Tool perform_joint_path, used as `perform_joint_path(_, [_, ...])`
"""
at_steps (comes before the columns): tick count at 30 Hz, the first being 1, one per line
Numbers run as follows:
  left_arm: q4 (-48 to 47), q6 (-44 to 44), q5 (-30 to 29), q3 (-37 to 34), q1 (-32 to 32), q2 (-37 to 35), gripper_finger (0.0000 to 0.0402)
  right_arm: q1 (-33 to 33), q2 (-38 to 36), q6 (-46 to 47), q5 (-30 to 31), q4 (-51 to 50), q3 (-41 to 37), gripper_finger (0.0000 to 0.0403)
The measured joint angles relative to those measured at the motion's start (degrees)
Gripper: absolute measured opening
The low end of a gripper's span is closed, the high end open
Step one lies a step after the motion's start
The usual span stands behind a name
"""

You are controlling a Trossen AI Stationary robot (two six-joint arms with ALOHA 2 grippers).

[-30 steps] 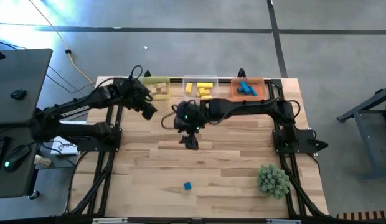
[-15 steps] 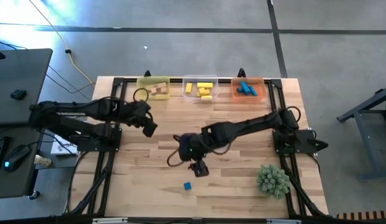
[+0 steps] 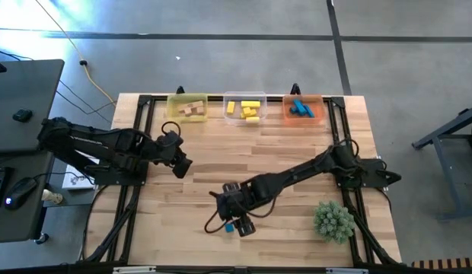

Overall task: Sort & place blocks by color
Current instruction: Put the blue block into the orange bin

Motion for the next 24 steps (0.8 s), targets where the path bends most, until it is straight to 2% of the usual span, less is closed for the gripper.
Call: perform_joint_path(24, [-0.7,0.0,-1.8,0.0,-0.8,0.5,0.0200,3.1,9.0,0.2,-0.4,6.8,0.0,0.0243])
